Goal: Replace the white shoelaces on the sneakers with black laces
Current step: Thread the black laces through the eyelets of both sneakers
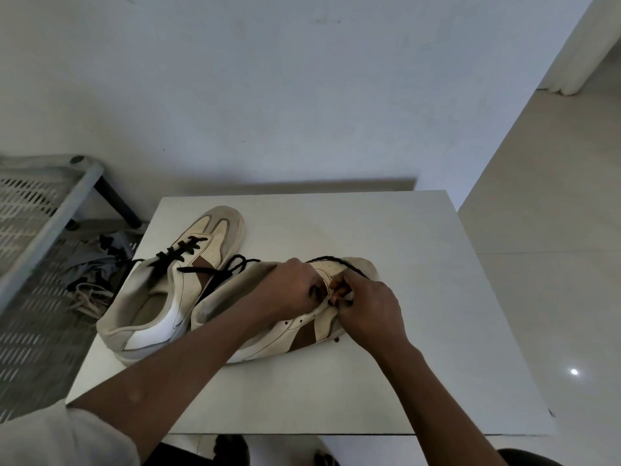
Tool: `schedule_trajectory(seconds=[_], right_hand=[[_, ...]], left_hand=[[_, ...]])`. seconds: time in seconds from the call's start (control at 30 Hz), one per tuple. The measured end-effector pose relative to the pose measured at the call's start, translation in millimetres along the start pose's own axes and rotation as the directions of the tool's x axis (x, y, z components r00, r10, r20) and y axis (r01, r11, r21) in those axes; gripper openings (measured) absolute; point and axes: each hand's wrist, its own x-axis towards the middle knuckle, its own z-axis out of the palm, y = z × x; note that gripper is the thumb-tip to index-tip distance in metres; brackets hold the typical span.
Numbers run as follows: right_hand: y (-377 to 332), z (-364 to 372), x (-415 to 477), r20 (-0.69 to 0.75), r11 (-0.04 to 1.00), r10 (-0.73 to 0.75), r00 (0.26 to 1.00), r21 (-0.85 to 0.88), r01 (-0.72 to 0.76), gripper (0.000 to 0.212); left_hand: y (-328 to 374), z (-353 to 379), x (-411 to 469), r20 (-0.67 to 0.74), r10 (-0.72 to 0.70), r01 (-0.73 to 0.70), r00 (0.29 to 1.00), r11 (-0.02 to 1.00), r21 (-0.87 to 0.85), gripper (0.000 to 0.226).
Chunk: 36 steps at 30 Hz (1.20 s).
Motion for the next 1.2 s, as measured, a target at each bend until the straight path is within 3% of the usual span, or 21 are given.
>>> schedule_trajectory(seconds=[0.07,0.17,0.27,0.47,0.63,0.8,0.97,1.2], right_hand=[[-3.4,-0.5,-0.7,-0.061,0.995,-0.022,0.998,-0.097,0.016,0.023],[-4.8,0.0,-0.8,-0.076,0.994,-0.01,0.997,-0.106,0.002,0.023],[-3.7,-2.0,0.7,-0.024,0.999,0.031,0.999,-0.042,-0.032,0.028],[-2.3,-3.8,1.0,0.028,0.996,0.039,0.999,-0.087,-0.037,0.037],[-1.1,0.6,-0.6,0.02,0.992,0.026,0.999,-0.123,-0.024,0.04],[-6.8,-1.4,2.0,0.0,0.988,0.013,1.0,-0.154,-0.013,0.025],[-3.9,-6.8,-0.3,0.033,0.989,-0.017,0.999,-0.146,0.022,0.023],[-3.1,-1.9,0.9,-0.022,0.996,-0.016,1.0,-0.093,0.014,0.021]], left_hand=[[-3.5,0.6,-2.5,-0.032,0.078,-0.078,0.996,0.997,0.01,0.042],[-1.0,-2.4,-8.5,-0.105,0.138,-0.137,0.985,0.99,0.019,0.034],[-1.0,-3.2,-9.9,-0.153,0.128,-0.119,0.98,0.991,0.062,0.029],[-0.2,-6.1,-14.0,-0.193,0.082,-0.053,0.978,0.987,0.149,0.019],[-23.4,-35.6,-17.8,-0.367,0.091,-0.01,0.926,0.976,0.217,0.017],[-16.8,-24.3,-23.4,-0.161,0.249,-0.19,0.955,0.932,0.31,0.003],[-6.6,-16.2,-1.1,0.01,0.322,-0.292,0.947,0.845,0.447,0.02],[-9.9,-9.4,10.7,0.007,0.298,-0.286,0.955,0.909,0.302,0.021]])
